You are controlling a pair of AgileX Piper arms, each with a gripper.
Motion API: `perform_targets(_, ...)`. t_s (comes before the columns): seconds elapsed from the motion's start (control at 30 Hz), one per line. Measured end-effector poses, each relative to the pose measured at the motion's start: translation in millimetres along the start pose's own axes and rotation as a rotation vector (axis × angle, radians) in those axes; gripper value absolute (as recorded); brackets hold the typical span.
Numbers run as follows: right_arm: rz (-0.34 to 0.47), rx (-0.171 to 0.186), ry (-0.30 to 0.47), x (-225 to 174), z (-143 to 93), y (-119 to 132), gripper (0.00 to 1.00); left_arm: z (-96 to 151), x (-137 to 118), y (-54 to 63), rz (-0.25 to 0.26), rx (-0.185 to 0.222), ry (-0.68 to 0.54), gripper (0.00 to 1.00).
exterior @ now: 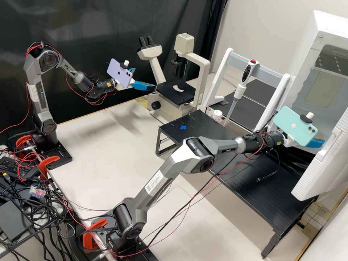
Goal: Move the petri dish to the incubator
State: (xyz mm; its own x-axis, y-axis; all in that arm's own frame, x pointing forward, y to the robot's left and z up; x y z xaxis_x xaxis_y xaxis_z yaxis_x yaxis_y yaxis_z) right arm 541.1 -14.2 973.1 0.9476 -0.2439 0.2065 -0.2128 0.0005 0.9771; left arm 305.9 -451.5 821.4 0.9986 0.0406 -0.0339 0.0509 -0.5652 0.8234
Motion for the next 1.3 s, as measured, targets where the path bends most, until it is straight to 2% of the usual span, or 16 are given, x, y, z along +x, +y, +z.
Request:
perform_targets(0.1, 0.014, -0.015, -0.011, 5.7, 0.1, 1.5, 0.00, 0.0, 0.0, 0.0, 0.000, 0.000, 0.000, 1.00)
perform_targets(0.17, 0.023, 0.003, -0.022, 9.3, 2.0, 1.1, 0.00, 0.0, 0.0, 0.0, 0.000, 0.000, 0.000, 1.00)
perform_targets(0.2, 0.022, -0.012, -0.028, 10.9, 3.2, 0.1, 0.00, 0.0, 0.0, 0.0, 0.000, 0.000, 0.000, 1.00)
perform_targets(0.37, 0.026, -0.040, -0.036, 15.2, 4.0, 0.0, 0.00, 0.0, 0.0, 0.0, 0.000, 0.000, 0.000, 1.00)
perform_targets(0.63, 0.011, -0.046, -0.021, 15.6, 3.6, -2.4, 0.00, 0.0, 0.0, 0.0, 0.000, 0.000, 0.000, 1.00)
perform_targets(0.67, 0.009, -0.051, -0.019, 15.6, 4.0, -3.1, 1.00, 0.0, 0.0, 0.0, 0.000, 0.000, 0.000, 1.00)
perform_targets(0.93, -0.019, -0.050, -0.024, 12.8, 9.7, -10.3, 1.00, 0.0, 0.0, 0.0, 0.000, 0.000, 0.000, 1.00)
perform_targets(1.1, -0.025, -0.036, -0.019, 6.6, 8.7, -11.5, 1.00, 0.0, 0.0, 0.0, 0.000, 0.000, 0.000, 1.00)
perform_targets(1.2, -0.038, -0.046, -0.016, 1.8, 9.4, -13.1, 1.00, 0.0, 0.0, 0.0, 0.000, 0.000, 0.000, 1.00)
perform_targets(1.27, -0.032, -0.035, -0.008, -2.4, 10.1, -13.4, 1.00, 0.0, 0.0, 0.0, 0.000, 0.000, 0.000, 1.00)
perform_targets(1.3, -0.030, -0.041, 0.003, -5.8, 9.0, -12.7, 1.00, 0.0, 0.0, 0.0, 0.000, 0.000, 0.000, 1.00)
